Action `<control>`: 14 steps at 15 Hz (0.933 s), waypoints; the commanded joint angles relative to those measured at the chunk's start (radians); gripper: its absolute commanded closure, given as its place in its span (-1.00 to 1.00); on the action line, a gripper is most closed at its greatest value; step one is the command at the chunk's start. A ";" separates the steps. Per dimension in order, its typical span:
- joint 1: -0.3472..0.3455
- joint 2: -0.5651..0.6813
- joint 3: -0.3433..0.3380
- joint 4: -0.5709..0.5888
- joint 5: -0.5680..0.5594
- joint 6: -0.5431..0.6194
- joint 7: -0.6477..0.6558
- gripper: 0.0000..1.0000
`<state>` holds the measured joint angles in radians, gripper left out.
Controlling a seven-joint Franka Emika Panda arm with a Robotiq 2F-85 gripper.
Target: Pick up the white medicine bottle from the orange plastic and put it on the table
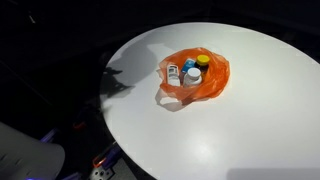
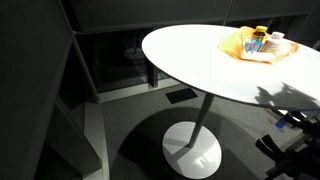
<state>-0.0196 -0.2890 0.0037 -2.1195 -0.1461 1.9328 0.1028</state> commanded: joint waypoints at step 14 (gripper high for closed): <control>-0.079 0.124 -0.097 0.033 0.045 0.016 -0.021 -1.00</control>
<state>-0.0858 -0.1748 -0.0873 -2.0828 -0.0859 1.9310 0.0957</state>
